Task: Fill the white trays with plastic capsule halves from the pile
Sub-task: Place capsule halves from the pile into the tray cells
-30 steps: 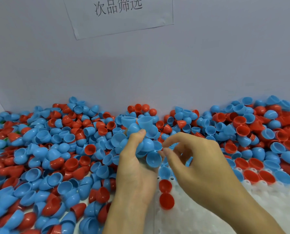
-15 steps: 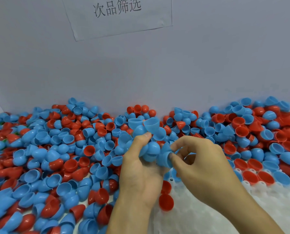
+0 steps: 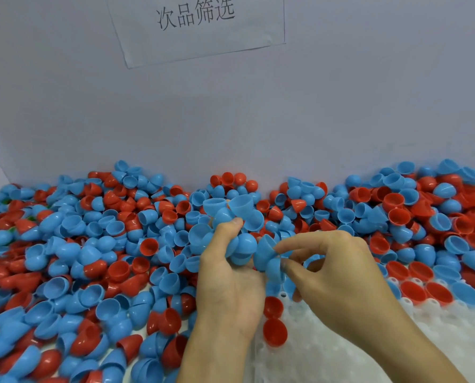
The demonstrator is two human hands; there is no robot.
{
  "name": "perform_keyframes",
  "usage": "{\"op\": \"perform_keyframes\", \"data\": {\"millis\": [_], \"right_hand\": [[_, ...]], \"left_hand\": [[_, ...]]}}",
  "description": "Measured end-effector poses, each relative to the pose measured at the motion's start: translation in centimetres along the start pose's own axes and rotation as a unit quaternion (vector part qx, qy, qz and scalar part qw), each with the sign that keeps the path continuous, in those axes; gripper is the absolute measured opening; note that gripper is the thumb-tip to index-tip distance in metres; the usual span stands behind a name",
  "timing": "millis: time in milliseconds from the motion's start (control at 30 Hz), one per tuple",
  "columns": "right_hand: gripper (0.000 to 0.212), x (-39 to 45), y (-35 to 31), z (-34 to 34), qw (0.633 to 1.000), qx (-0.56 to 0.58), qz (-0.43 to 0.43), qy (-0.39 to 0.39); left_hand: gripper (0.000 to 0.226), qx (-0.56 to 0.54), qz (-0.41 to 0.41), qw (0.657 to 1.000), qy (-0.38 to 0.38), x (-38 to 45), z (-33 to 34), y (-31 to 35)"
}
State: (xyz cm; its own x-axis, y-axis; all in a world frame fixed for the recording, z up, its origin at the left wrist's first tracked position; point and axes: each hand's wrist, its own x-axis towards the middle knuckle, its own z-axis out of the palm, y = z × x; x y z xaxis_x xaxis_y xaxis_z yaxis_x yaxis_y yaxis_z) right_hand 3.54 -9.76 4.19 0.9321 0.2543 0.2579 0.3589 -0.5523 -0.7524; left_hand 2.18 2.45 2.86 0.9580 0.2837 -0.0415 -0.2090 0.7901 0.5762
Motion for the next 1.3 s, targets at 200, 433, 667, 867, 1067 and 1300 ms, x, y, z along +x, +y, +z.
{"op": "perform_keyframes", "data": {"millis": [200,433,667,867,1067,1300], "right_hand": [[0.038,0.1,-0.1,-0.2,0.998,0.042,0.029,-0.035],[0.023,0.4,0.3,0.0,0.959,0.220,0.158,-0.080],[0.025,0.6,0.6,-1.0,0.929,0.321,0.183,-0.031],[0.018,0.8,1.0,-3.2,0.958,0.214,0.156,-0.110],[0.036,0.5,1.4,-2.5,0.981,-0.017,0.103,-0.162],[0.023,-0.7,1.9,0.0,0.945,-0.273,0.009,-0.178]], "left_hand": [[0.019,0.019,0.011,1.000,-0.008,0.0,0.1,-0.1],[0.012,0.051,0.022,0.998,-0.023,-0.2,0.0,-0.3],[0.024,0.017,0.027,0.999,-0.012,0.1,-0.1,0.1],[0.016,-0.004,0.029,1.000,0.007,0.3,-0.8,0.5],[0.016,-0.004,0.031,0.999,0.009,0.4,-1.0,0.4],[0.015,-0.007,0.021,1.000,0.011,0.3,-0.6,0.4]]}}
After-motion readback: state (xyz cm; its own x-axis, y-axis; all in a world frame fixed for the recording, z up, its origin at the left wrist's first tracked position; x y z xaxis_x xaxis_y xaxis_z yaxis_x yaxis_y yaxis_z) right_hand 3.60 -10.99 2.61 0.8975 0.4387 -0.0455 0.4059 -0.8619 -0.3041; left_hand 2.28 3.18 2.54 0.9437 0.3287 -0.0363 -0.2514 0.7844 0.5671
